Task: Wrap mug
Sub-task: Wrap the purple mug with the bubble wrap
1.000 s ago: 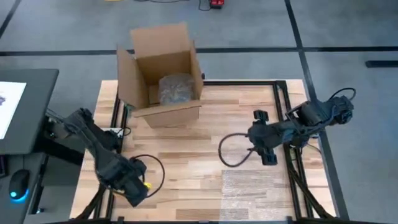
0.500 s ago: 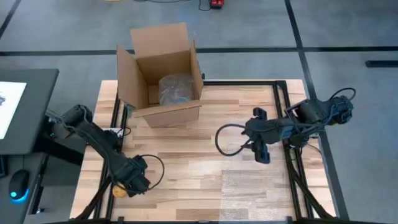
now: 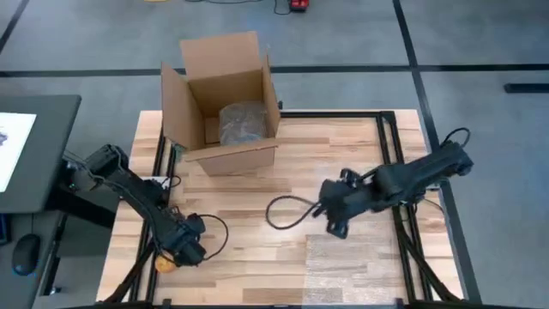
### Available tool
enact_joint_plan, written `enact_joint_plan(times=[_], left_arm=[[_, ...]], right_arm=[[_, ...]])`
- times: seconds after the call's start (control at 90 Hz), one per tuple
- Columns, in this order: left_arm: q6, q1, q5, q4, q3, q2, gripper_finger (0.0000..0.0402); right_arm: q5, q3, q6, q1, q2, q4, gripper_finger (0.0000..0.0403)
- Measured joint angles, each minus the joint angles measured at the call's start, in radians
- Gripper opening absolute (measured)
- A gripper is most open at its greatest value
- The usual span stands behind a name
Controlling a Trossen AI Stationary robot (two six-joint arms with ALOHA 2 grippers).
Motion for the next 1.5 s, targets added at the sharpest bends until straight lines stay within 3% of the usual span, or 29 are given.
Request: enact_joint_plan(times=[0.2,0.4,0.567,0.689,0.8,0.956,1.1,1.322,1.5], left_arm=[[-0.058,-0.017,-0.074,-0.048,0.145,0.000,0.0003],[-0.008,-0.023,-0.245,-0.078,0.380,0.000,0.0002],[0.018,-0.023,-0.417,-0.084,0.566,0.000,0.0001],[0.069,-0.022,-0.511,-0.083,0.649,0.000,0.0001],[0.104,-0.006,-0.562,-0.082,0.679,0.000,0.0000],[0.148,0.030,-0.567,-0.083,0.677,0.000,0.0000],[0.215,0.078,-0.564,-0.068,0.677,0.012,0.0000],[0.352,0.166,-0.566,0.039,0.671,0.015,0.0000],[0.433,0.200,-0.572,0.132,0.671,0.015,0.0000]], right_arm=[[-0.122,-0.264,0.201,-0.052,0.092,0.011,0.0174],[-0.218,-0.427,0.182,-0.100,0.214,0.242,0.0154],[-0.264,-0.437,0.119,-0.145,0.314,0.434,0.0142],[-0.261,-0.355,0.022,-0.188,0.367,0.560,0.0135],[-0.235,-0.260,-0.111,-0.208,0.381,0.642,0.0132],[-0.195,-0.123,-0.144,-0.223,0.318,0.491,0.0132],[-0.227,-0.100,-0.140,-0.190,0.244,0.382,0.0132],[-0.388,-0.281,-0.053,-0.011,0.153,0.421,0.0132],[-0.384,-0.501,0.171,0.062,0.170,0.722,0.0132]])
